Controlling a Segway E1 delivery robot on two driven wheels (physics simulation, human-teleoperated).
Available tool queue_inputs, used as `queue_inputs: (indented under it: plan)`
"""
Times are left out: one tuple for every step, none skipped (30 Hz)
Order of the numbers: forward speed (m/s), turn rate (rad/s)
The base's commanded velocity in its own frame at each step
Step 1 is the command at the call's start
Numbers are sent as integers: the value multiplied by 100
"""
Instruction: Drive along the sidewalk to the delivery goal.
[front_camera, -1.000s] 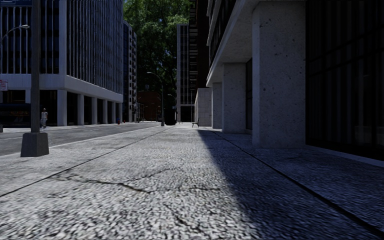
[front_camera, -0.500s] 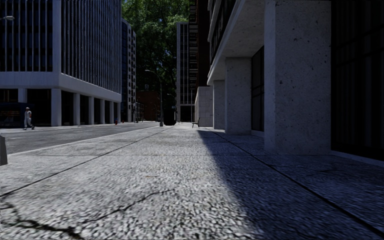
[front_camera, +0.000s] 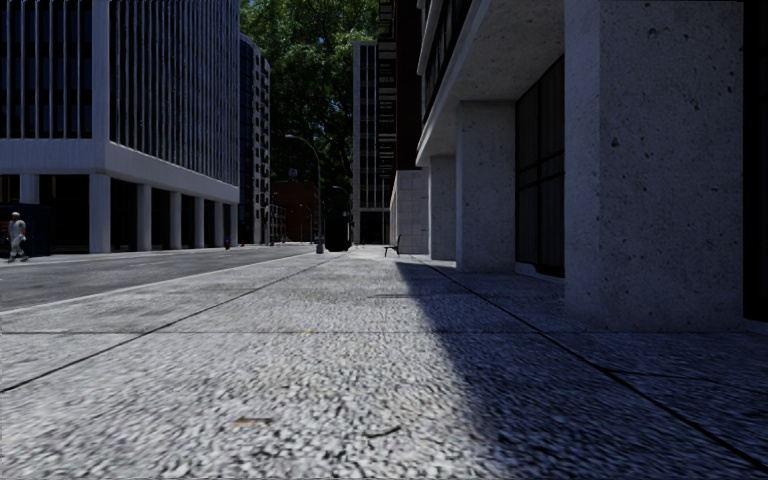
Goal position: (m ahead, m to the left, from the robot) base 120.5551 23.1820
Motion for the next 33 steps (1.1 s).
queue_inputs:
  plan:
    - [200, 0]
    - [200, 0]
    - [200, 0]
    - [200, 0]
    - [200, 0]
    - [200, 0]
    - [200, 0]
    - [200, 0]
    - [200, 0]
    - [200, 0]
    - [200, 0]
    - [200, 0]
    - [200, 0]
    - [200, 0]
    - [200, 0]
    - [200, 0]
    - [200, 0]
    - [200, 0]
    - [200, 0]
    - [200, 0]
    - [200, 0]
    - [200, 0]
    - [200, 0]
    - [200, 0]
    - [200, 0]
    - [200, 0]
    - [200, 0]
    - [200, 0]
    - [200, 0]
    - [200, 0]
    - [200, 0]
    - [200, 0]
    - [200, 0]
